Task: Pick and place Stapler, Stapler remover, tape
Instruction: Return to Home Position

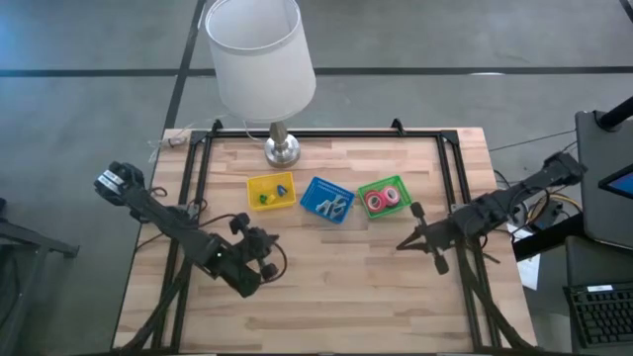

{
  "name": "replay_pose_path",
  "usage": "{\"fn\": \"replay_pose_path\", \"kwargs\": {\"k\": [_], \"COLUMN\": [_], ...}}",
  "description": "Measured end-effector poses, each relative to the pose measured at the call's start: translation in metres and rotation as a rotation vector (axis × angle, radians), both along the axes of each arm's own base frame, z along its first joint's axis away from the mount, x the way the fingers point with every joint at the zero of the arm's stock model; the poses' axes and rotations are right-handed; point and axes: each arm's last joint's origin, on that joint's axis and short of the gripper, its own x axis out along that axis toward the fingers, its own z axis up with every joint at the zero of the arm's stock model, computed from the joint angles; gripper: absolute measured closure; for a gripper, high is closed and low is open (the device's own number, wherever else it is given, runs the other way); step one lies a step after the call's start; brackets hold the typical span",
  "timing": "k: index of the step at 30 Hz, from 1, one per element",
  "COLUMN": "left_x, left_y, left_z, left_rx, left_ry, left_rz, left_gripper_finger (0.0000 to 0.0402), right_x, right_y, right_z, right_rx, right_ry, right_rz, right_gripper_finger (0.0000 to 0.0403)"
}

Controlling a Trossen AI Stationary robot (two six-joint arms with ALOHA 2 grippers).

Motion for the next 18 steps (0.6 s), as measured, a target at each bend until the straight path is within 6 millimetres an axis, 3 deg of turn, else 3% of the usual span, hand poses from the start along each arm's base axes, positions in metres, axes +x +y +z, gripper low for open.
{"fn": "replay_pose_path", "kwargs": {"k": [4,9,18], "left_x": [0.009,0.024,0.038], "left_y": [-0.002,0.004,0.03], "left_z": [-0.008,-0.005,-0.002], "left_rx": [-0.089,-0.048,0.102], "left_ry": [-0.023,-0.117,-0.082], "left_rz": [-0.175,-0.368,-0.473], "left_gripper_finger": [0.0398,0.0398,0.0394], "right_x": [-0.007,-0.01,-0.008], "right_y": [-0.009,-0.018,-0.027], "right_z": [-0.008,-0.02,-0.028], "right_rx": [0.039,0.063,0.066], "right_ry": [-0.039,-0.027,-0.006], "right_rz": [-0.036,-0.095,-0.164], "right_gripper_finger": [0.0394,0.0394,0.0394]}}
